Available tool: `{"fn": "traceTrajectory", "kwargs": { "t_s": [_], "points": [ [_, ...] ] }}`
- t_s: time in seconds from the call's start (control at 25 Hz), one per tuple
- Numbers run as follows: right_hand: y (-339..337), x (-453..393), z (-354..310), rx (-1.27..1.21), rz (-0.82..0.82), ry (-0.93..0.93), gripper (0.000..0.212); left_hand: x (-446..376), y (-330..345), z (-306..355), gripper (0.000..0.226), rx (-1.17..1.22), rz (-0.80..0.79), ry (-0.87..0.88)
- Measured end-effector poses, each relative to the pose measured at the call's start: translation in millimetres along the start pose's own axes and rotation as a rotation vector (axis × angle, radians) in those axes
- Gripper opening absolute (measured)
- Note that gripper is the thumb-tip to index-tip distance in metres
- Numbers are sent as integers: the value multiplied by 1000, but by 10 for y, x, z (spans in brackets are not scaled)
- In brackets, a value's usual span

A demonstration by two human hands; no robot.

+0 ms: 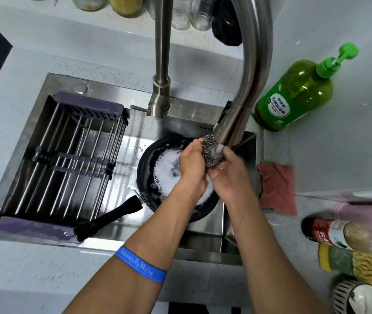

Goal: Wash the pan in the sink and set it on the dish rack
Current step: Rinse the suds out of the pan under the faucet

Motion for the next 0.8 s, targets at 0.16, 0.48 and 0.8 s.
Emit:
{"fn": "traceTrajectory", "kwargs": {
  "t_s": [0.16, 0.48, 0.8],
  "points": [
    [6, 45, 86, -323, -21, 15, 33, -3, -19, -40, 40, -606, -129, 464],
    [74, 40, 70, -688, -79, 35, 25, -41, 132, 144, 44, 34, -167, -28],
    [298, -49, 84, -330, -18, 59, 13, 16, 36, 95, 52, -324, 46, 263]
  ]
}}
Point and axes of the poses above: each hand's wrist, its own x-axis away from the middle knuckle, its own y-axis out of the palm, z = x × y, the point moved 1 cm from there along -x, towards the middle knuckle, and after that the axes turned 3 degrees about z, right-handed, at the moved point
